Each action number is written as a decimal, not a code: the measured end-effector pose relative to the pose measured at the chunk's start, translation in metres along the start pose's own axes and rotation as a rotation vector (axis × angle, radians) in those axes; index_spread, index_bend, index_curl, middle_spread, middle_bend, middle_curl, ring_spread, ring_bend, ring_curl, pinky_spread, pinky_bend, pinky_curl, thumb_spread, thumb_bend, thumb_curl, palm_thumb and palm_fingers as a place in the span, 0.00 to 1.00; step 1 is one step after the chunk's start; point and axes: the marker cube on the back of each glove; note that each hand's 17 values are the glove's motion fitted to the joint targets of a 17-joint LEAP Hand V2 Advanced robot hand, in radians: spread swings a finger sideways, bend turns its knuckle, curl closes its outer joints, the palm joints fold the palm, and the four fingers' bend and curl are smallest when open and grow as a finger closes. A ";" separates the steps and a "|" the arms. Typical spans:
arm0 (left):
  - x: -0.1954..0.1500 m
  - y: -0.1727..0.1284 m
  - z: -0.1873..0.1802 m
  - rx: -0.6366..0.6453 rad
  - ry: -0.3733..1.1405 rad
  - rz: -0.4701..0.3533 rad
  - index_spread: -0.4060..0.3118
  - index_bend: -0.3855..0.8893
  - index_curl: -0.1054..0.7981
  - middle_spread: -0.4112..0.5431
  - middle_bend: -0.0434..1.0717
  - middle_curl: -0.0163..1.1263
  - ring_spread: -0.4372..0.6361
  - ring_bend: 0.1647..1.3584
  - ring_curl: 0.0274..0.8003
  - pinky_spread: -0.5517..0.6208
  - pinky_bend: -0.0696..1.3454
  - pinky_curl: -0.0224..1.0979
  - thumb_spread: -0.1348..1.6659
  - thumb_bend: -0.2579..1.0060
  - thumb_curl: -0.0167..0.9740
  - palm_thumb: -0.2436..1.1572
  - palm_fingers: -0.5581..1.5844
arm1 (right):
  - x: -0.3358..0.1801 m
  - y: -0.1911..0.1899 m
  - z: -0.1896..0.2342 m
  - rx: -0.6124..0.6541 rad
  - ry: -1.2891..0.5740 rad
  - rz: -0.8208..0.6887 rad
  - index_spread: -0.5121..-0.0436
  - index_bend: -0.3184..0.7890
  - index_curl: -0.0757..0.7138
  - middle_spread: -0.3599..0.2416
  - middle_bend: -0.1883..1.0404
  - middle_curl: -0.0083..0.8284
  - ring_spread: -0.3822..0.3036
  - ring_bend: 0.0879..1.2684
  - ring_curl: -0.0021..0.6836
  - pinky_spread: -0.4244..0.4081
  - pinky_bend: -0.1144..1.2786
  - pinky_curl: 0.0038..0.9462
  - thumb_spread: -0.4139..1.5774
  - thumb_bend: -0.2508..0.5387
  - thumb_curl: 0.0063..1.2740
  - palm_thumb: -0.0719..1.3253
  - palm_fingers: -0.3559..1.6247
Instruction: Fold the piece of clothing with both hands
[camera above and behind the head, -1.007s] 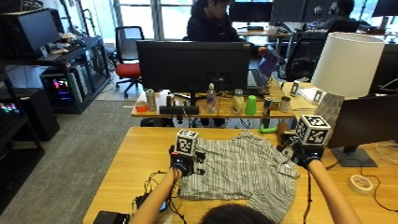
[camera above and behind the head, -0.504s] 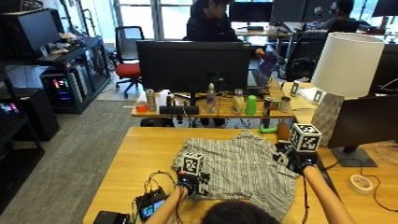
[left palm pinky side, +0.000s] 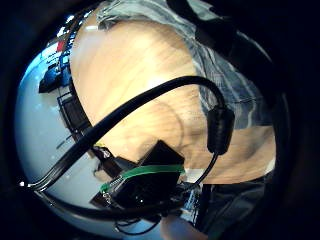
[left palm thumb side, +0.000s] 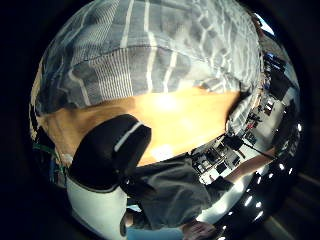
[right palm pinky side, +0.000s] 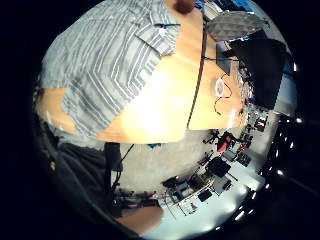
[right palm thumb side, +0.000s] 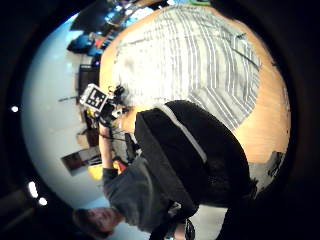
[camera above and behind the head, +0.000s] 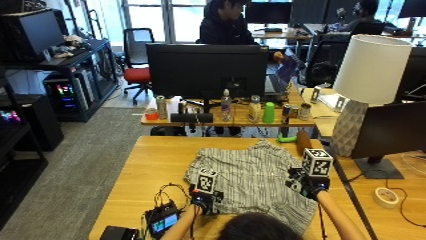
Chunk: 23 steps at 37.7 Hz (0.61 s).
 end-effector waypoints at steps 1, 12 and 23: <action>0.000 0.000 0.003 -0.015 -0.011 -0.008 0.48 0.41 0.29 0.67 0.18 0.24 0.71 0.50 0.32 0.78 0.58 0.35 0.60 0.20 0.28 0.30 0.28 | 0.001 -0.003 0.005 -0.008 0.000 0.000 0.28 0.42 0.45 0.49 0.31 0.39 0.75 0.15 0.37 0.81 0.33 0.34 0.83 0.30 0.14 0.25 0.27; 0.001 -0.016 -0.007 0.310 -0.135 0.015 0.37 0.49 0.39 0.40 0.26 0.27 0.37 0.45 0.30 0.34 0.61 0.33 0.69 0.26 0.31 0.47 0.64 | 0.003 -0.006 0.029 -0.052 0.003 -0.004 0.28 0.43 0.45 0.49 0.31 0.39 0.75 0.15 0.39 0.81 0.33 0.35 0.83 0.30 0.15 0.25 0.27; -0.013 -0.093 -0.059 0.455 -0.173 -0.031 0.19 0.51 0.50 0.17 0.41 0.39 0.12 0.39 0.40 0.16 0.47 0.35 0.73 0.26 0.30 0.54 0.83 | 0.004 -0.003 0.036 -0.067 0.006 -0.013 0.28 0.43 0.46 0.49 0.30 0.39 0.75 0.15 0.40 0.81 0.33 0.35 0.83 0.30 0.15 0.25 0.27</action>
